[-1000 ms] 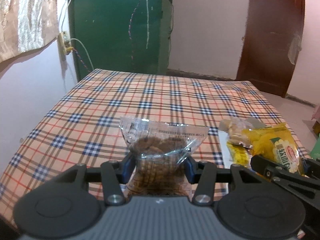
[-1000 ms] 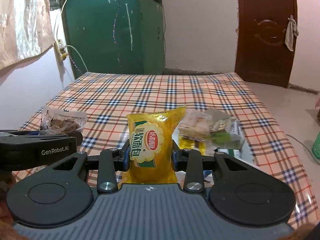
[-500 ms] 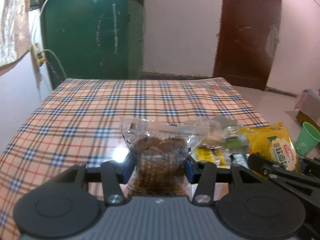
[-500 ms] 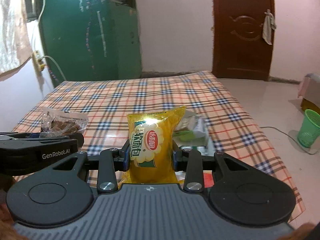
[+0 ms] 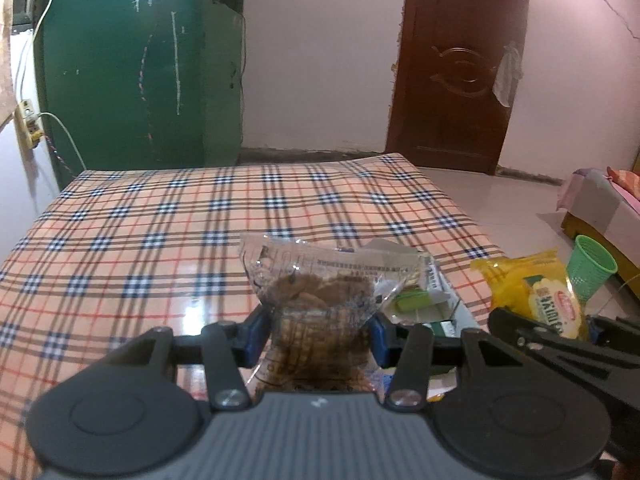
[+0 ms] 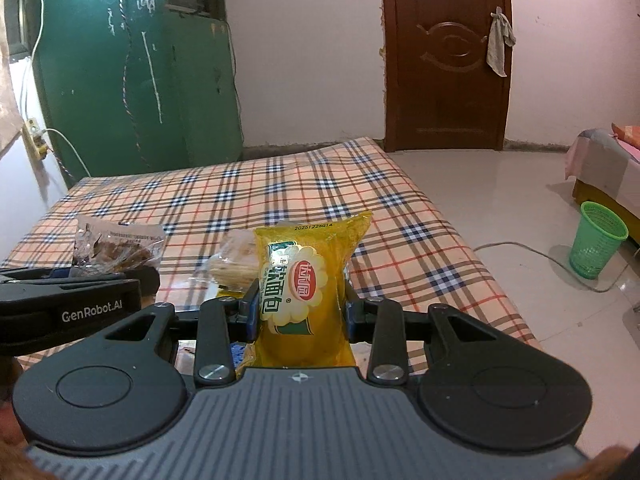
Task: Organize snacks
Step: 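Carry the cookie bag and yellow bread pack to the white box with both grippers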
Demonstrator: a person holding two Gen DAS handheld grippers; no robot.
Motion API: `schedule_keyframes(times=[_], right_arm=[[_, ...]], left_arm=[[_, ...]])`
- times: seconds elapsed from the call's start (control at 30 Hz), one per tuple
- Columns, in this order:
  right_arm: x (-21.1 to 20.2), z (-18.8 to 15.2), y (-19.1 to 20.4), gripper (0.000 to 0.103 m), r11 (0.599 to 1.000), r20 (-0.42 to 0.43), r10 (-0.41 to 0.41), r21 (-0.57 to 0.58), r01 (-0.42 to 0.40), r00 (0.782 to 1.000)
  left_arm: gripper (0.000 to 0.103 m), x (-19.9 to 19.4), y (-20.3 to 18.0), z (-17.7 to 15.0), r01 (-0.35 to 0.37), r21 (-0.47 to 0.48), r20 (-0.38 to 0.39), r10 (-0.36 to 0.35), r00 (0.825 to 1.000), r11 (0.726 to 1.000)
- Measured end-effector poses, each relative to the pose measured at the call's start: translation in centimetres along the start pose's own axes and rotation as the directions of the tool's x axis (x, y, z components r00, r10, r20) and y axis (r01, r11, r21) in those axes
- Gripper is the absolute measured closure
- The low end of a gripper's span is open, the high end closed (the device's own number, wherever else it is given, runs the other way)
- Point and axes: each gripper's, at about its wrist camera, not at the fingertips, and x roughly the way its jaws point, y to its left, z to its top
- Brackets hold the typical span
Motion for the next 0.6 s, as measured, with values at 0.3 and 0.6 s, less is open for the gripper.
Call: schedule_keyframes(times=[0.3,0.6], right_arm=[[2.4,0.8,-0.1,0.061,1.000,-0.014,0.001,0.001,-0.001,1.000],[4.6,1.3,0.0,0.061,1.000,-0.031,0.006,-0.004,-0.006,0.999]], left_arm=[[0.054,1.6,-0.9,0.0,0.007,0.015,-0.027,-0.007,1.000,1.000],[0.054,2.9,-1.1,0.0,0.007,0.021,-0.047,-0.006,0.999,1.000]])
